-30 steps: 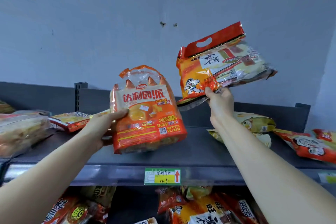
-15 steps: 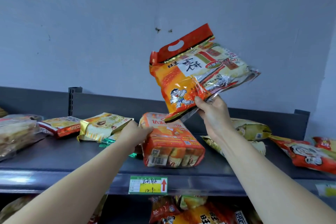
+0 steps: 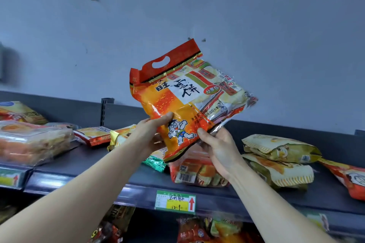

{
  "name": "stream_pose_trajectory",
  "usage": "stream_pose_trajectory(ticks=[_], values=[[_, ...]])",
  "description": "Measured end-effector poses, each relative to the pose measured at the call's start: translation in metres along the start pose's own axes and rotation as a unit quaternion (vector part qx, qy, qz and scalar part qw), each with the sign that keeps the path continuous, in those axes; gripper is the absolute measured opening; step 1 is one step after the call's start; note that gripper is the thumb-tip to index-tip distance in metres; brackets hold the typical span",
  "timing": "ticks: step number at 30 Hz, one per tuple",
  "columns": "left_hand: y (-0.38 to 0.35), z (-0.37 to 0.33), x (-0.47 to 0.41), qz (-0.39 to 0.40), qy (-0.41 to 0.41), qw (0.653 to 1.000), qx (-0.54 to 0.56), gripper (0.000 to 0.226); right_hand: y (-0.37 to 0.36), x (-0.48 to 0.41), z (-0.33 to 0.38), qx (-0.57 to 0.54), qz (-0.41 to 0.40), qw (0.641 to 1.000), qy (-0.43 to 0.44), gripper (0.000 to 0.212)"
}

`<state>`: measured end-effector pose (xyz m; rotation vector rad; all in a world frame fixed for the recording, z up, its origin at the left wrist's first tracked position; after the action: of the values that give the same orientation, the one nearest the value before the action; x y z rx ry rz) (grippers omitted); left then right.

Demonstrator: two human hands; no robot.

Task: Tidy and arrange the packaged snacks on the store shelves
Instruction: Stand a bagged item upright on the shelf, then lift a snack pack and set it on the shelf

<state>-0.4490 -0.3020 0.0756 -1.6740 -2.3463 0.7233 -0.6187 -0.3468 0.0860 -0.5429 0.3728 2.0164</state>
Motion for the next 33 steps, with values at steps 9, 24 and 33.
stream_pose_trajectory(ticks=[9, 24, 33], values=[[0.067, -0.051, 0.041, -0.1, -0.139, 0.984, 0.042, 0.056, -0.036, -0.015, -0.025, -0.002, 0.018, 0.995, -0.098, 0.081], [0.296, -0.157, 0.143, -0.23, -0.221, 0.947, -0.026, 0.063, -0.235, -0.065, -0.001, 0.037, 0.091, 0.994, -0.037, 0.028], [0.439, -0.242, 0.172, -0.308, -0.244, 0.913, -0.11, 0.05, -0.425, -0.079, -0.016, -0.012, 0.055, 0.997, -0.059, 0.031]])
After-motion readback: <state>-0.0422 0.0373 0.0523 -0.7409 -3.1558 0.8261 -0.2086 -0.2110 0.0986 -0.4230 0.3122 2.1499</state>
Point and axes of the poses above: each hand's wrist, its own x-axis away from the middle knuckle, its own y-axis out of the back of the hand, z = x × y, the point moved 8 cm from there along -x, towards the middle knuckle, and after that the axes turned 11 degrees about x, right-handed, at the moved point
